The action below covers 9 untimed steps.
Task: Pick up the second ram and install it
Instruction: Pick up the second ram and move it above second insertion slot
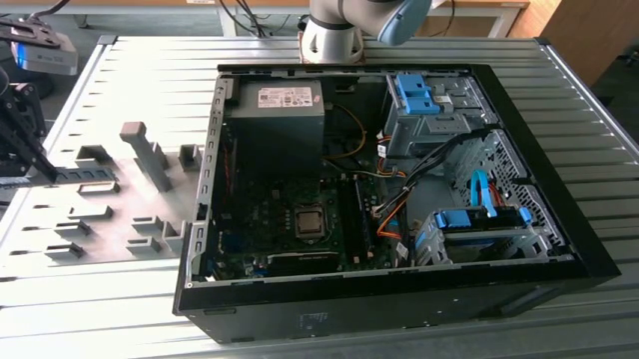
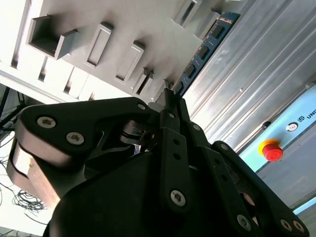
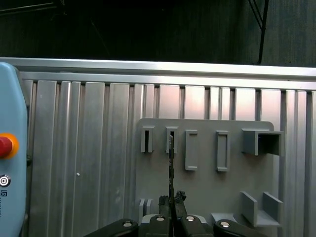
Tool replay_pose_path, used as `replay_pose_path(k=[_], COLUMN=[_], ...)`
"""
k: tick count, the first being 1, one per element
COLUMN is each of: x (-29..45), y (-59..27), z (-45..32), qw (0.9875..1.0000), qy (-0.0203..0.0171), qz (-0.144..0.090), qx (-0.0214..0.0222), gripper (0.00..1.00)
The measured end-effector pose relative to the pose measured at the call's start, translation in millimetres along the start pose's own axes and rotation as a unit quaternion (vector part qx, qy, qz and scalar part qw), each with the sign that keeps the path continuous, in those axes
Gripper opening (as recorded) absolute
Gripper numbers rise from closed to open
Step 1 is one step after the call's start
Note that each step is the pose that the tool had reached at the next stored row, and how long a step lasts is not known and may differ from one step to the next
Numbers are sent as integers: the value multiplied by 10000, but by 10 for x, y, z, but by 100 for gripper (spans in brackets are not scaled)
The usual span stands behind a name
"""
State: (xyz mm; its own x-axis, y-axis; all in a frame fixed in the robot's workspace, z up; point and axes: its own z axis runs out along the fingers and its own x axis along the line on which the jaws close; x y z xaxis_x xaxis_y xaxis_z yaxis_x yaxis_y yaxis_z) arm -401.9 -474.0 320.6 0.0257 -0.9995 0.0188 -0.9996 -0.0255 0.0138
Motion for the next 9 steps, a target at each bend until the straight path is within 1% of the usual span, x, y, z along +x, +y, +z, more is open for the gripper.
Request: replay_pose_path(k=[9], x=[0], y=[1], z=[-53], qw=[10000], qy=[3], qz=[0], qx=[0], gripper=[14])
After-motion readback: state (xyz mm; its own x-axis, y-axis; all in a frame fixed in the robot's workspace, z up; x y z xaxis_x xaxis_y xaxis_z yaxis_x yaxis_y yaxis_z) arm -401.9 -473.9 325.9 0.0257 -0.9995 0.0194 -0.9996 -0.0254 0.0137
